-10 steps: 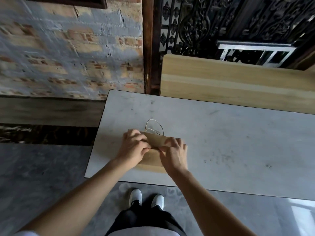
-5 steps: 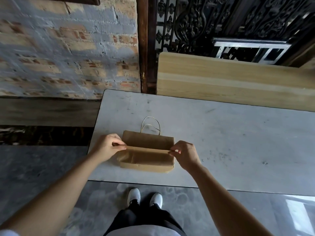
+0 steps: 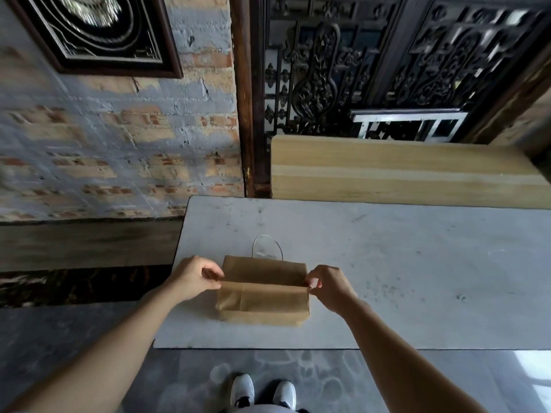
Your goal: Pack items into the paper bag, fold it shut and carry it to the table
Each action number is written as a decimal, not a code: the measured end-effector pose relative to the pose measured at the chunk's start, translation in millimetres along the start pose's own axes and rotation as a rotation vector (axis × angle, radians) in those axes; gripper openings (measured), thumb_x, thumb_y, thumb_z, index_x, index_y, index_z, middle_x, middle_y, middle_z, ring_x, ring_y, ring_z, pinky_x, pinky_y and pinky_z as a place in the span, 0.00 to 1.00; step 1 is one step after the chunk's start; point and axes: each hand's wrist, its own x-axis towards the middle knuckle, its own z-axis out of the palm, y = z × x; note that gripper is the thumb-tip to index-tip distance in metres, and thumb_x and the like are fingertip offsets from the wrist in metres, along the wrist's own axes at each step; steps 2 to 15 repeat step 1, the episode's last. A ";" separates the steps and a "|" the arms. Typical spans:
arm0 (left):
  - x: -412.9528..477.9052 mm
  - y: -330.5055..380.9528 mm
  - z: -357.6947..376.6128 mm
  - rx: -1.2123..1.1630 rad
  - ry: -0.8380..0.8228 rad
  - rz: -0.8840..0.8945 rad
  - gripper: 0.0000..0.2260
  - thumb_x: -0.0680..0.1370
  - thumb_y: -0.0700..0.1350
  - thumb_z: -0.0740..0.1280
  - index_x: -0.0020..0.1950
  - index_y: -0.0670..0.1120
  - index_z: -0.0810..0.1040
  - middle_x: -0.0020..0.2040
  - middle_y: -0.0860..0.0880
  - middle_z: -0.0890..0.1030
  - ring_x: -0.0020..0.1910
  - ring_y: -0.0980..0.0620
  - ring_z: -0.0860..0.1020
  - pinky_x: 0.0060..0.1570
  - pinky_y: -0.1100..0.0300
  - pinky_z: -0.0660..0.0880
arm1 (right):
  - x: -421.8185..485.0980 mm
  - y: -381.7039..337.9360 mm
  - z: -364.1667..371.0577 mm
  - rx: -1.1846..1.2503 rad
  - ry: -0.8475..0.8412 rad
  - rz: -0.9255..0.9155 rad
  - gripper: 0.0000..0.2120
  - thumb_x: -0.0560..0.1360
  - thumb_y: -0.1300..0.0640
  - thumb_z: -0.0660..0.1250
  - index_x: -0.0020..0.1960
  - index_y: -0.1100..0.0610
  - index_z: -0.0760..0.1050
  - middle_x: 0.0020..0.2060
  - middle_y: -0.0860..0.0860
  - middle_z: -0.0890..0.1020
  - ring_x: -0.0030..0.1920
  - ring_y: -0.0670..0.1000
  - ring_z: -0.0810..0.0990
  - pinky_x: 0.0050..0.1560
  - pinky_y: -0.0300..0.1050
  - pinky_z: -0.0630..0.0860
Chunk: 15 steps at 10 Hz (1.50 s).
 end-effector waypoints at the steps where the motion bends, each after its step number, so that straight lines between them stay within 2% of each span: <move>1: 1.5 17.0 -20.2 0.084 -0.103 -0.011 0.13 0.70 0.39 0.75 0.40 0.59 0.80 0.45 0.56 0.83 0.45 0.59 0.80 0.44 0.65 0.77 | 4.5 -10.0 -27.5 -0.093 -0.146 -0.003 0.20 0.70 0.71 0.62 0.48 0.49 0.81 0.47 0.48 0.82 0.44 0.50 0.80 0.37 0.38 0.75; 15: 1.5 17.0 -20.2 0.084 -0.103 -0.011 0.13 0.70 0.39 0.75 0.40 0.59 0.80 0.45 0.56 0.83 0.45 0.59 0.80 0.44 0.65 0.77 | 4.5 -10.0 -27.5 -0.093 -0.146 -0.003 0.20 0.70 0.71 0.62 0.48 0.49 0.81 0.47 0.48 0.82 0.44 0.50 0.80 0.37 0.38 0.75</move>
